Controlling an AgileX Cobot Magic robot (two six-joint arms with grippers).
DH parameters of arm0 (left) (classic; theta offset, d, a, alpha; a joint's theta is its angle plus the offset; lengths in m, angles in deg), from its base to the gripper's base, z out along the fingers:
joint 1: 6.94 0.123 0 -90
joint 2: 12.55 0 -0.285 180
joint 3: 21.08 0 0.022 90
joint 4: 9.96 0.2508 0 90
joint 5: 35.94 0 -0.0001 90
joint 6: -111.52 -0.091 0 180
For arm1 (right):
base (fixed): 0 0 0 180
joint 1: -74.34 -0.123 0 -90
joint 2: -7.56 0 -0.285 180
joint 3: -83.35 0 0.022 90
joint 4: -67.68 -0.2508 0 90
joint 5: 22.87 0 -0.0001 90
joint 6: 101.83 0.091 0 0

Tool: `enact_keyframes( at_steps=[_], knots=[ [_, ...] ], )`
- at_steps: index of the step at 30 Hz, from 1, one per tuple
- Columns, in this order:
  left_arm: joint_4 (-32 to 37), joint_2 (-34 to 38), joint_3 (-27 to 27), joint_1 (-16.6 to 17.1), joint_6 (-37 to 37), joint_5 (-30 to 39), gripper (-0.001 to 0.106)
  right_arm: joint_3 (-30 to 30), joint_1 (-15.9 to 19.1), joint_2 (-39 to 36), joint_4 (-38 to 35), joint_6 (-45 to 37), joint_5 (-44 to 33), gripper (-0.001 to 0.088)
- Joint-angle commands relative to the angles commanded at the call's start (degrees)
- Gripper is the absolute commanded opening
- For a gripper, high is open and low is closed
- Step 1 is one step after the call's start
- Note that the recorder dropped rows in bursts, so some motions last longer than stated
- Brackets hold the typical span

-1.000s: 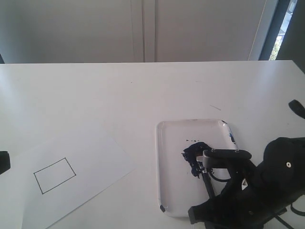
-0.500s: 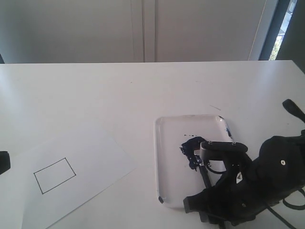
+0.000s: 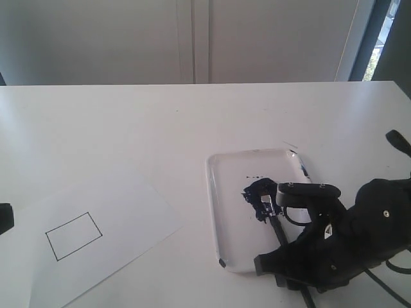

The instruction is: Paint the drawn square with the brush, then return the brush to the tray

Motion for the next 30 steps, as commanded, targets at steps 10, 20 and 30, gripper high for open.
enact_keyframes(
  at_steps=[10,20,30],
  knots=[
    [0.00,0.00,0.00,0.00,0.00,0.00,0.000,0.00,1.27,0.14,1.49,-0.25,-0.38,0.0425],
    [0.00,0.00,0.00,0.00,0.00,0.00,0.000,0.00,1.17,7.78,1.18,-0.25,-7.49,0.0425],
    [0.00,0.00,0.00,0.00,0.00,0.00,0.000,0.43,-0.13,9.04,3.44,1.03,-13.61,0.0391]
  ],
)
